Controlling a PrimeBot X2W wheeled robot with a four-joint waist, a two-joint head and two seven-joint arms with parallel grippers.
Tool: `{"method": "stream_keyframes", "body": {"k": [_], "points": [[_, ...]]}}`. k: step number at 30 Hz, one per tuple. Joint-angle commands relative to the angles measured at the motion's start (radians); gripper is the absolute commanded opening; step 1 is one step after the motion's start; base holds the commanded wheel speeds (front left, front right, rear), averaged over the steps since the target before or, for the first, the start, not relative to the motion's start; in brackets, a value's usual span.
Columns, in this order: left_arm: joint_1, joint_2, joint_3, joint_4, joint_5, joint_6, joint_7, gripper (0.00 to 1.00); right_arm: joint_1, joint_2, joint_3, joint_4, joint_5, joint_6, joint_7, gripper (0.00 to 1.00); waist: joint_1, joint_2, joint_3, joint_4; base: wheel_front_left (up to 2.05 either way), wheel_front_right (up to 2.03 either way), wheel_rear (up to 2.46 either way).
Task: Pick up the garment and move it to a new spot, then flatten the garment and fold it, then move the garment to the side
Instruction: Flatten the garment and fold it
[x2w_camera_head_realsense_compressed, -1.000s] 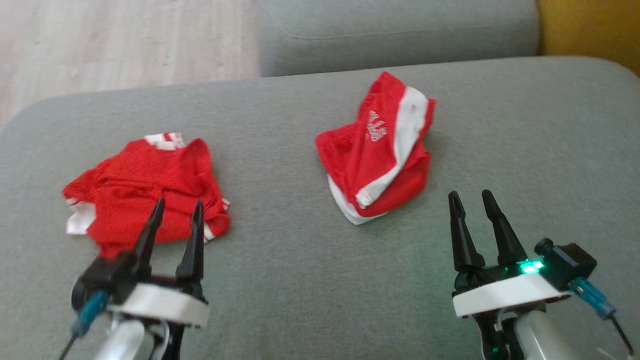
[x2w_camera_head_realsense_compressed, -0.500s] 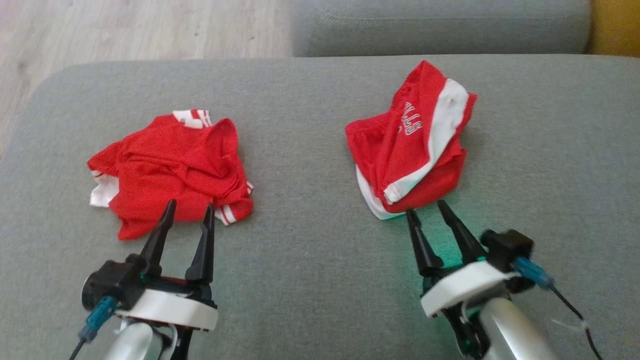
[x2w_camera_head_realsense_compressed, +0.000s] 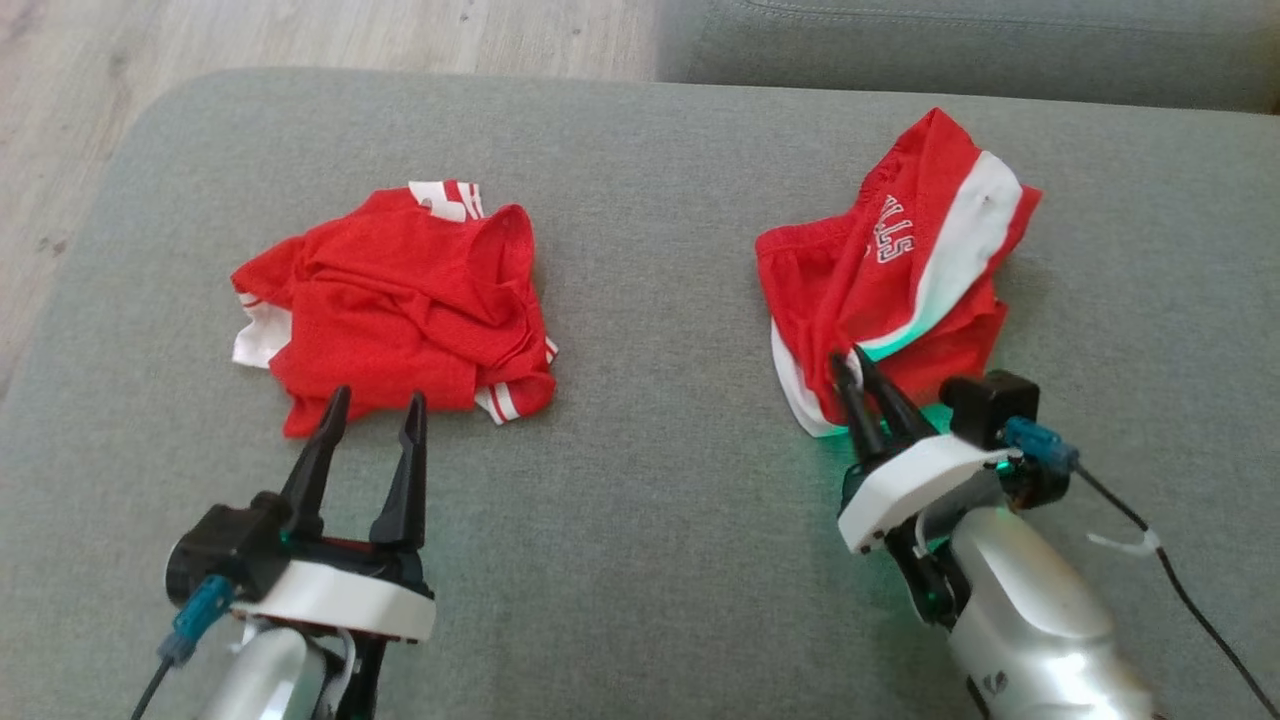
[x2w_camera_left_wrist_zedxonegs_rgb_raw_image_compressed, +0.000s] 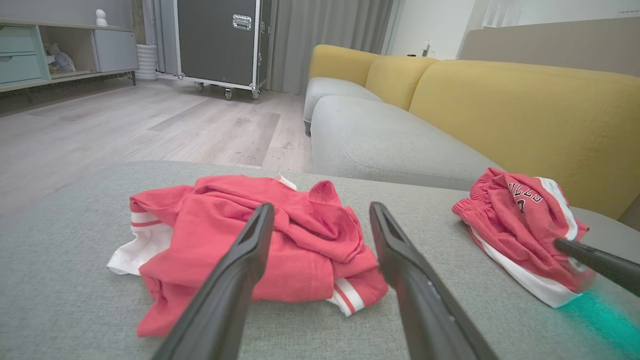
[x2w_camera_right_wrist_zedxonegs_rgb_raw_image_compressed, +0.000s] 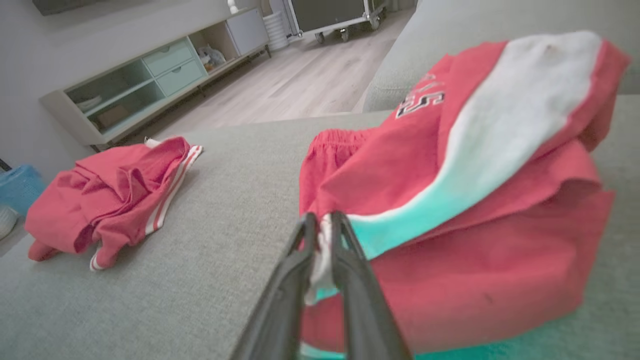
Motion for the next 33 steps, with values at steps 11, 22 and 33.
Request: {"method": "stream_keyframes", "body": {"k": [11, 22, 33], "points": [[-0.008, -0.022, 0.099, -0.025, 0.039, -0.02, -0.011, 1.0, 0.012, 0.001, -0.186, -0.272, -0.058, -0.001, -0.014, 0.0, -0.0002, 0.0, -0.049, -0.116, 0.0, 0.0, 0.0], [0.015, -0.059, 0.117, -0.02, 0.059, -0.033, -0.011, 1.0, -0.062, 0.001, -0.384, -0.412, -0.224, -0.001, -0.01, 0.0, -0.0002, 0.0, -0.095, -0.162, 0.0, 0.0, 0.0], [0.043, -0.101, 0.139, -0.016, 0.08, -0.043, -0.011, 1.0, -0.232, 0.001, -0.22, -0.607, -0.23, -0.001, 0.05, 0.0, -0.0002, 0.0, -0.13, -0.168, 0.0, 0.0, 0.0]]}}
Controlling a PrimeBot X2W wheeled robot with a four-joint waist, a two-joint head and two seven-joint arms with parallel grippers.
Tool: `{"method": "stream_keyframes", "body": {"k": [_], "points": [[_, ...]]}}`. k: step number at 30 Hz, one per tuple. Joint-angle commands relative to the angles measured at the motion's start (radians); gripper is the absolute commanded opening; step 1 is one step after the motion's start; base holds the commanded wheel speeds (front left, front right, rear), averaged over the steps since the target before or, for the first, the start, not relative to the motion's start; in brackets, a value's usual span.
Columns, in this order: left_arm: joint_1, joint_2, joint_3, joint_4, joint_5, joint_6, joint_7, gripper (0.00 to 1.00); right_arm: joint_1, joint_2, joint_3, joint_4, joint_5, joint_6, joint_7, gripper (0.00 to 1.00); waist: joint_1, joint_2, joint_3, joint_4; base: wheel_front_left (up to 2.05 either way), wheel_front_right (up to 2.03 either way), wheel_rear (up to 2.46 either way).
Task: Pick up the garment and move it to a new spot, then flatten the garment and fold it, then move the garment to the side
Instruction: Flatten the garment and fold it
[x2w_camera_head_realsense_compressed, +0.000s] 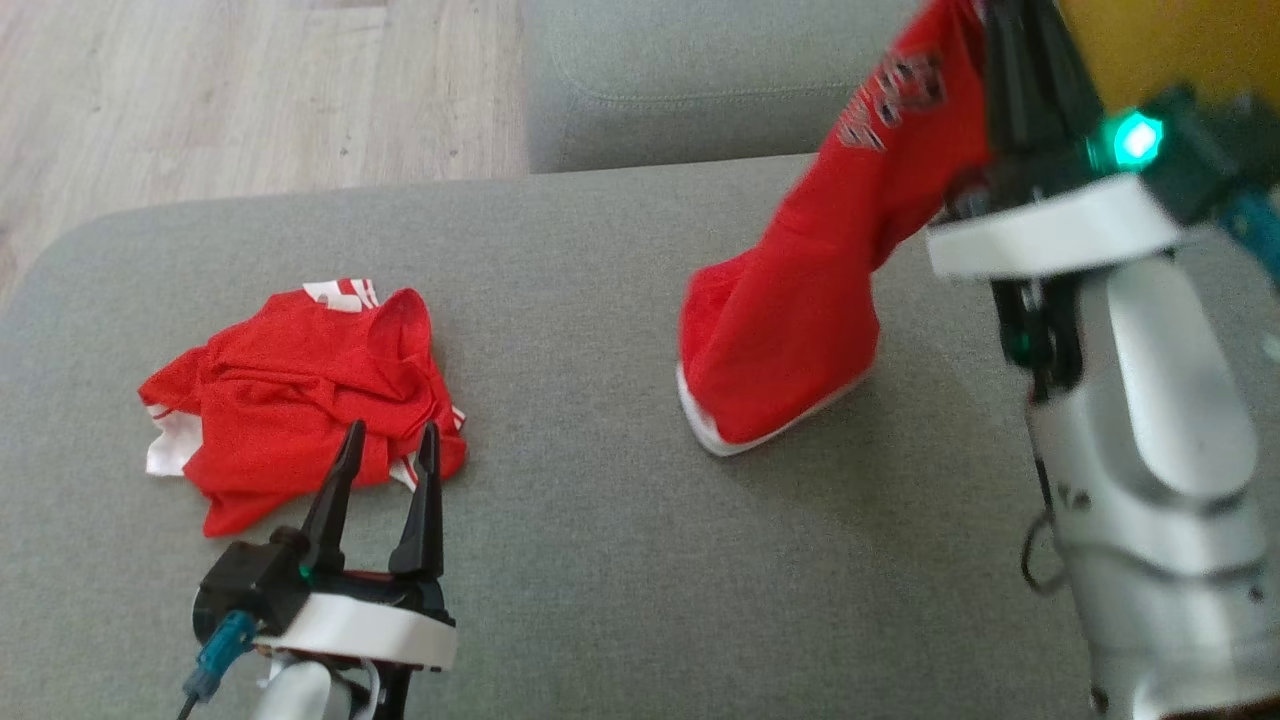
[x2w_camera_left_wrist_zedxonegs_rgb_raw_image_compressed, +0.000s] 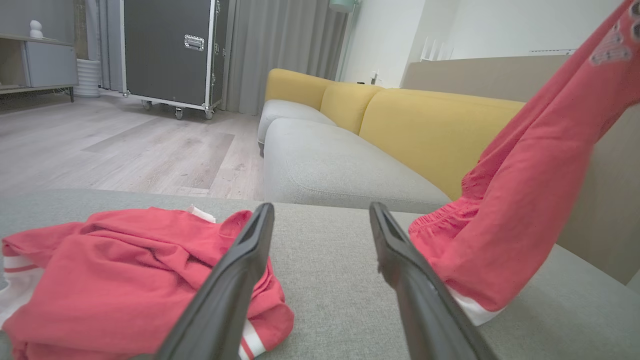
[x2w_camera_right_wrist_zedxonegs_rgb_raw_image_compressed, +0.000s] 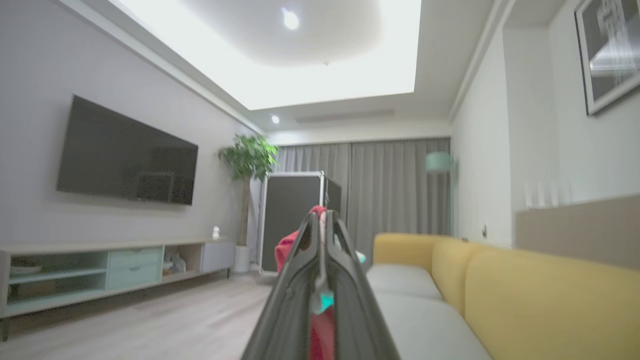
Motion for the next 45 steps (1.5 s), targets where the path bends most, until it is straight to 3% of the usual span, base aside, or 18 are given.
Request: {"method": "stream_keyframes", "body": {"k": [1, 5, 10, 15, 20, 21, 22, 27, 35, 39, 45], "points": [[-0.021, 0.003, 0.043, -0.028, 0.009, -0.005, -0.011, 1.0, -0.085, 0.005, 0.036, -0.057, 0.014, -0.001, 0.005, 0.0, 0.0001, -0.0001, -0.005, 0.002, 0.0, 0.0, 0.0], [-0.015, -0.004, 0.049, -0.028, 0.016, -0.009, -0.011, 1.0, -0.17, 0.005, 0.067, -0.098, 0.045, -0.001, 0.027, 0.0, 0.0001, -0.0001, -0.015, 0.014, 0.0, 0.0, 0.0], [-0.01, -0.011, 0.05, -0.031, 0.022, -0.014, -0.011, 1.0, -0.221, -0.002, 0.013, -0.061, 0.003, -0.001, 0.064, 0.0, 0.0001, -0.0001, -0.01, 0.041, 0.0, 0.0, 0.0], [-0.013, -0.012, 0.05, -0.033, 0.026, -0.018, -0.011, 1.0, -0.222, -0.05, -0.09, 0.097, -0.059, -0.001, 0.07, 0.0, 0.0001, -0.0001, 0.018, 0.072, 0.0, 0.0, 0.0], [-0.032, -0.008, 0.044, -0.029, 0.026, -0.022, -0.011, 1.0, -0.219, -0.116, -0.201, 0.346, -0.156, -0.001, 0.065, 0.0, 0.0001, -0.0001, 0.058, 0.097, 0.0, 0.0, 0.0], [-0.036, -0.007, 0.043, -0.028, 0.026, -0.023, -0.011, 1.0, -0.22, -0.134, -0.222, 0.401, -0.194, -0.001, 0.074, 0.34, 0.0001, -0.0001, 0.066, 0.101, 0.0, 0.0, 0.0], [-0.041, -0.006, 0.041, -0.027, 0.025, -0.024, -0.011, 1.0, -0.223, -0.149, -0.244, 0.449, -0.234, -0.001, 0.078, 1.0, 0.0001, -0.0001, 0.074, 0.104, 0.0, 0.0, 0.0], [-0.056, -0.006, 0.035, -0.027, 0.023, -0.025, -0.011, 1.0, -0.238, -0.157, -0.32, 0.591, -0.335, -0.001, 0.086, 1.0, 0.0001, -0.0001, 0.096, 0.111, 0.0, 0.0, 0.0], [-0.066, 0.002, 0.065, -0.029, 0.021, -0.027, -0.011, 1.0, -0.26, -0.054, -0.35, 0.656, -0.404, -0.001, -0.036, 1.0, 0.0001, -0.0001, 0.088, 0.035, 0.0, 0.0, 0.0], [-0.062, -0.003, 0.084, -0.038, 0.025, -0.027, -0.011, 1.0, -0.22, -0.014, -0.312, 0.582, -0.342, -0.001, -0.059, 1.0, 0.0001, -0.0001, 0.064, -0.008, 0.0, 0.0, 0.0], [-0.038, -0.023, 0.103, -0.046, 0.038, -0.027, -0.011, 1.0, -0.014, 0.004, -0.196, 0.309, -0.15, -0.001, -0.061, 1.0, 0.0001, -0.0001, 0.026, -0.056, 0.0, 0.0, 0.0]]}}
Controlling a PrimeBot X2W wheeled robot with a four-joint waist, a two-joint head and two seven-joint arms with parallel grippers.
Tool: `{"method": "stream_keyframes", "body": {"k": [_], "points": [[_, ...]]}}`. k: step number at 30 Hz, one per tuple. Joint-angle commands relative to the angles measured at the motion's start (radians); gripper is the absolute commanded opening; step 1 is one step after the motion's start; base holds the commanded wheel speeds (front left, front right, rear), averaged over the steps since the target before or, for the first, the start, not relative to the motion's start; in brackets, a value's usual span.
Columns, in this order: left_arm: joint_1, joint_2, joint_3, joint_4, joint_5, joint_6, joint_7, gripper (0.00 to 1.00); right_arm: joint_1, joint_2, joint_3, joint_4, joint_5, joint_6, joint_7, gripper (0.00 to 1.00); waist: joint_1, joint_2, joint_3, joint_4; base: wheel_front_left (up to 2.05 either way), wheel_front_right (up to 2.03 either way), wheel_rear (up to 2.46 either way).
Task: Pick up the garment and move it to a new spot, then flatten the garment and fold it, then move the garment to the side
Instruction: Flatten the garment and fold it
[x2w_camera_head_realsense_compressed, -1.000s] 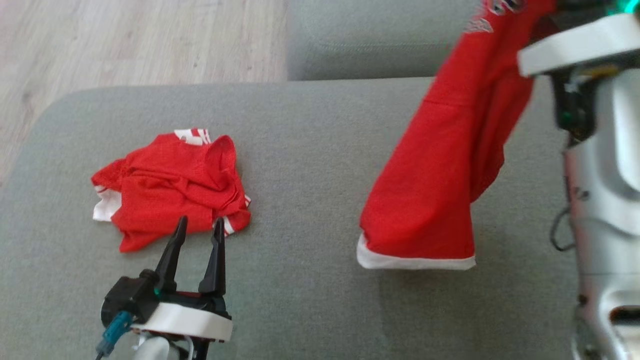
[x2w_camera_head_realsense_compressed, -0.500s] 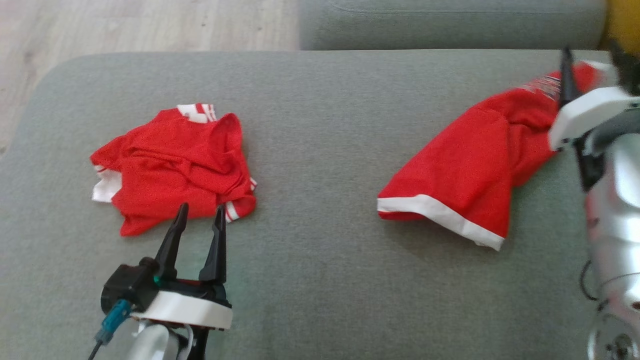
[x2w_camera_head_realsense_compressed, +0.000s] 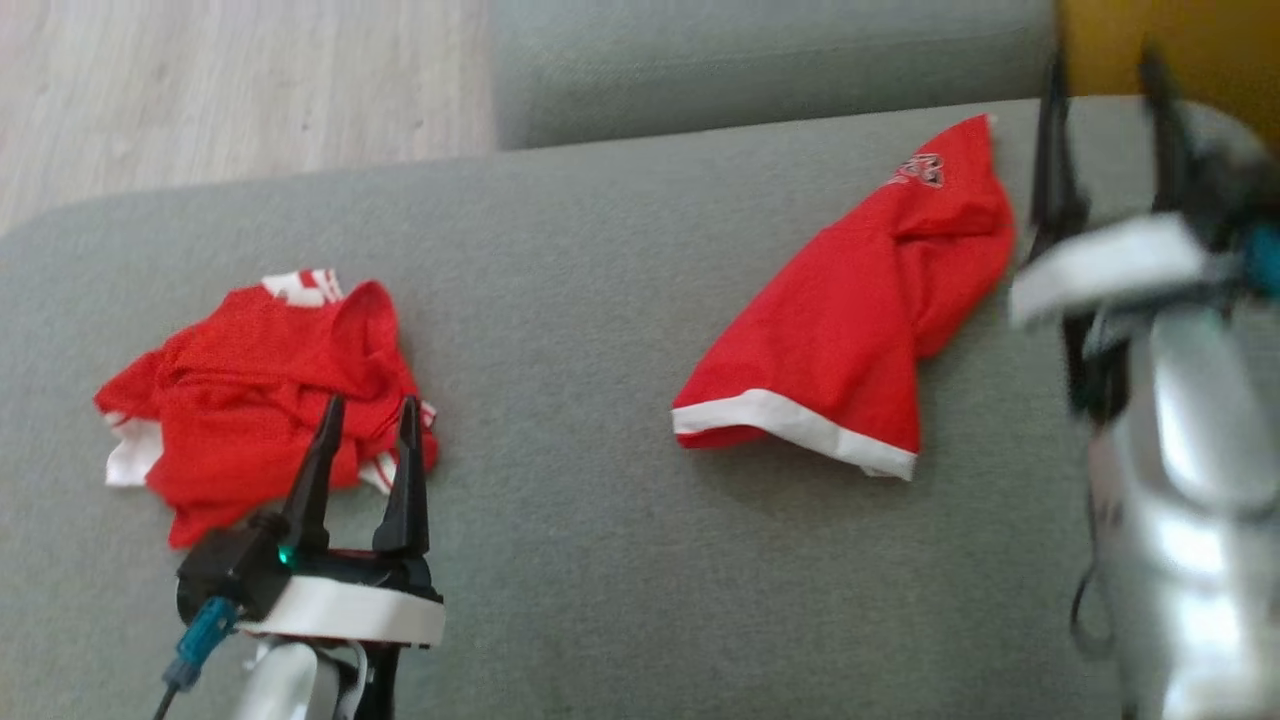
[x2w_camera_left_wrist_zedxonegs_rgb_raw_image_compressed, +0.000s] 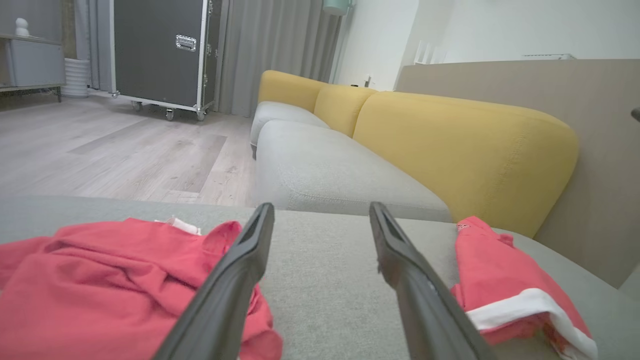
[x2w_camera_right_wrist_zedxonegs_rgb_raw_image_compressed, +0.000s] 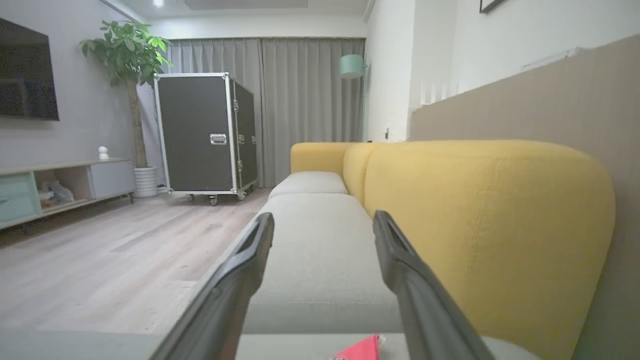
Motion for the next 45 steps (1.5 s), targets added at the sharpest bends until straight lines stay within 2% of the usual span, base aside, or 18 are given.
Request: {"method": "stream_keyframes", "body": {"k": [1, 8, 12, 16, 25, 38, 39, 40, 43, 45], "points": [[-0.015, -0.002, 0.04, -0.033, 0.009, 0.0, -0.01, 1.0, 0.066, 0.019, 0.055, -0.079, 0.056, -0.001, -0.01, 1.0, 0.0, 0.0, -0.024, -0.023, 0.0, 0.0, 0.0], [0.004, -0.014, 0.044, -0.033, 0.021, -0.001, -0.01, 1.0, 0.385, 0.02, 0.129, -0.263, 0.21, -0.001, -0.01, 1.0, 0.0, 0.0, -0.044, -0.044, 0.0, 0.0, 0.0], [0.009, -0.013, 0.04, -0.032, 0.026, -0.001, -0.01, 1.0, 0.495, 0.02, 0.172, -0.281, 0.238, -0.001, -0.011, 1.0, 0.0, 0.0, -0.044, -0.049, 0.0, 0.0, 0.0], [0.007, -0.012, 0.032, -0.031, 0.025, -0.001, -0.01, 1.0, 0.52, 0.02, 0.183, -0.271, 0.258, -0.001, -0.011, 1.0, 0.0, 0.0, -0.044, -0.042, 0.0, 0.0, 0.0], [0.0, -0.002, 0.012, -0.023, 0.018, -0.001, -0.01, 1.0, 0.481, 0.02, 0.218, -0.109, 0.324, -0.001, 0.019, 1.0, 0.0, 0.0, -0.02, 0.0, 0.0, 0.0, 0.0], [-0.032, 0.026, -0.014, -0.011, 0.0, -0.001, -0.01, 1.0, 0.315, 0.02, 0.304, 0.233, 0.436, -0.001, 0.021, 1.0, 0.0, 0.0, 0.031, 0.065, 0.0, 0.0, 0.0], [-0.032, 0.028, -0.013, -0.012, -0.001, -0.001, -0.01, 1.0, 0.305, 0.02, 0.315, 0.251, 0.444, -0.001, 0.018, 0.55, 0.0, 0.0, 0.031, 0.066, 0.0, 0.0, 0.0], [-0.032, 0.029, -0.012, -0.011, -0.002, -0.001, -0.01, 1.0, 0.294, 0.02, 0.324, 0.266, 0.445, -0.001, 0.013, 0.0, 0.0, 0.0, 0.031, 0.065, 0.0, 0.0, 0.0], [-0.029, 0.033, -0.003, -0.009, -0.002, -0.001, -0.01, 1.0, 0.261, 0.02, 0.29, 0.3, 0.416, -0.001, -0.003, 0.0, 0.0, 0.0, 0.023, 0.054, 0.0, 0.0, 0.0], [-0.024, 0.031, 0.005, -0.01, 0.0, -0.001, -0.01, 1.0, 0.24, 0.02, 0.229, 0.311, 0.349, -0.001, -0.008, 0.0, 0.0, 0.0, 0.014, 0.042, 0.0, 0.0, 0.0]]}}
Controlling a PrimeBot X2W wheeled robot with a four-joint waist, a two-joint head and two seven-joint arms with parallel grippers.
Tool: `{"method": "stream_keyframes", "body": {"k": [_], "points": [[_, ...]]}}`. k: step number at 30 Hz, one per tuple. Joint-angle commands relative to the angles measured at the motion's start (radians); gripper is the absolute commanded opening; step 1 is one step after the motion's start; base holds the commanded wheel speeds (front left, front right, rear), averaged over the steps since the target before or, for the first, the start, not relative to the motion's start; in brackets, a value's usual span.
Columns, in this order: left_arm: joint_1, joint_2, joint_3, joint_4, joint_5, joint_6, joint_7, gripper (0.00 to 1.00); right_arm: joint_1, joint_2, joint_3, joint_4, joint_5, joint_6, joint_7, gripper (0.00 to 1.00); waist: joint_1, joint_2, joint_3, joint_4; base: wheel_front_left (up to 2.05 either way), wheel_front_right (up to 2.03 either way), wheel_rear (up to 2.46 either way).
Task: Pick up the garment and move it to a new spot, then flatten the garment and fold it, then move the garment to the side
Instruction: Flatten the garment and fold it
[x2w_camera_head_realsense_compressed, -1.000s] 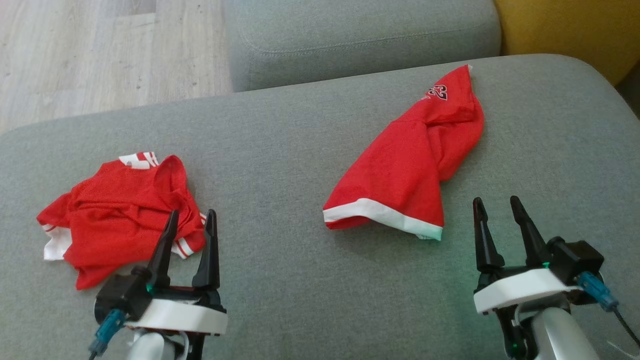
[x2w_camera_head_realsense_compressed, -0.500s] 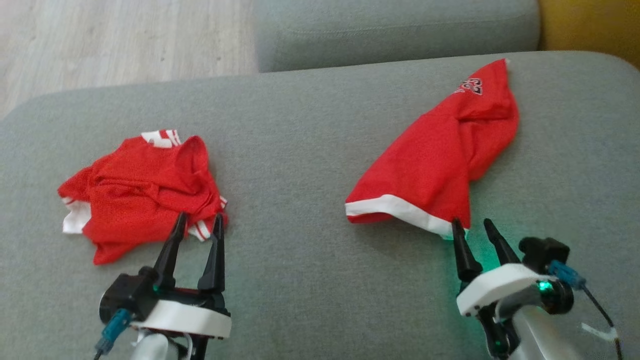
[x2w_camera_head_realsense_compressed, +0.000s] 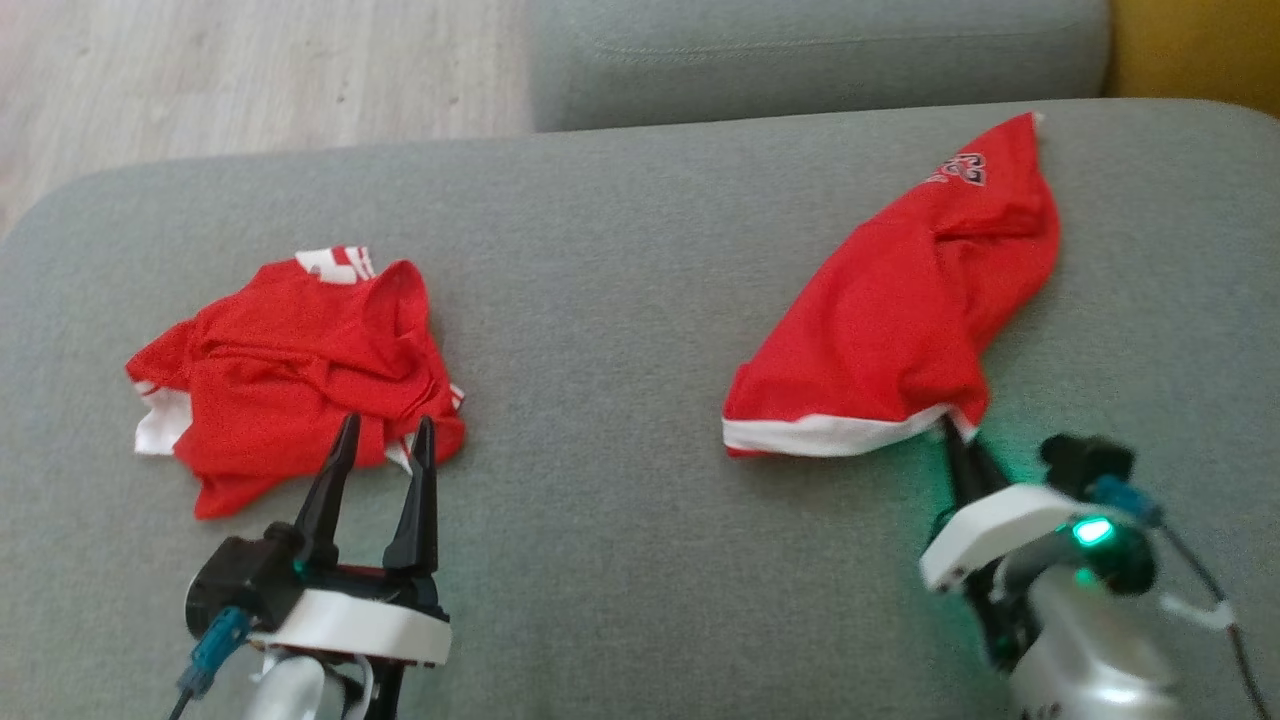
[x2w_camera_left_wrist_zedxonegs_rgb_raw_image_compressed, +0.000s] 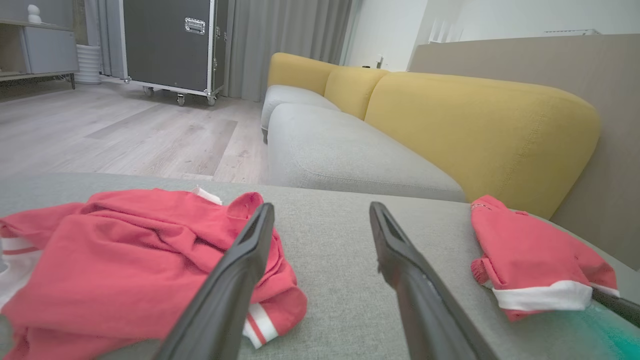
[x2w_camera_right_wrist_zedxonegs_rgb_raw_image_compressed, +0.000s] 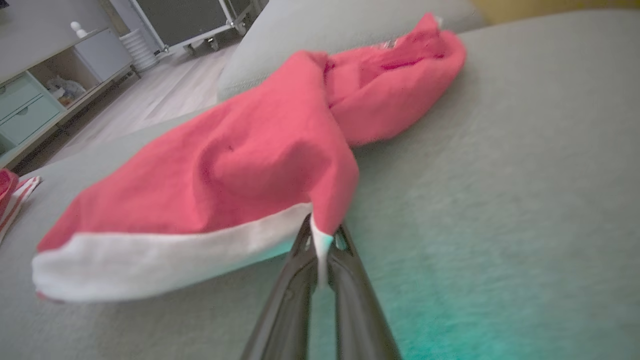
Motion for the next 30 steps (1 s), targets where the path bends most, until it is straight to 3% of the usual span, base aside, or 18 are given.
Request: {"method": "stream_keyframes", "body": {"k": [1, 7, 11, 15, 20, 22, 30], "points": [[-0.034, 0.016, 0.038, -0.03, -0.007, 0.002, -0.01, 1.0, -0.041, -0.002, -0.008, -0.027, -0.032, -0.001, -0.019, 0.0, -0.0001, -0.0001, -0.009, -0.012, 0.0, 0.0, 0.0], [-0.01, 0.0, 0.053, -0.036, -0.001, 0.002, -0.01, 1.0, -0.024, -0.002, -0.276, -0.17, -0.312, -0.001, -0.017, 0.0, -0.0001, -0.0001, -0.034, -0.058, 0.0, 0.0, 0.0], [-0.007, -0.01, 0.048, -0.041, 0.003, 0.002, -0.01, 1.0, -0.003, -0.002, -0.426, -0.314, -0.466, -0.001, 0.054, 0.0, -0.0001, -0.0001, -0.036, -0.077, 0.0, 0.0, 0.0], [-0.013, -0.015, 0.039, -0.042, 0.004, 0.002, -0.01, 1.0, 0.018, -0.002, -0.537, -0.438, -0.597, -0.001, 0.138, 0.0, -0.0001, -0.0001, -0.034, -0.08, 0.0, 0.0, 0.0], [-0.017, -0.015, 0.027, -0.037, 0.004, 0.002, -0.01, 1.0, 0.032, -0.002, -0.631, -0.507, -0.686, -0.001, 0.197, 0.0, -0.0001, -0.0001, -0.03, -0.069, 0.0, 0.0, 0.0], [-0.018, -0.012, 0.027, -0.035, 0.001, 0.002, -0.01, 1.0, 0.036, -0.002, -0.655, -0.52, -0.713, -0.001, 0.204, 1.0, -0.0001, -0.0001, -0.028, -0.064, 0.0, 0.0, 0.0], [-0.021, -0.007, 0.035, -0.032, -0.002, 0.002, -0.01, 1.0, 0.032, -0.002, -0.601, -0.567, -0.735, -0.001, 0.124, 1.0, -0.0001, -0.0001, -0.029, -0.063, 0.0, 0.0, 0.0]]}}
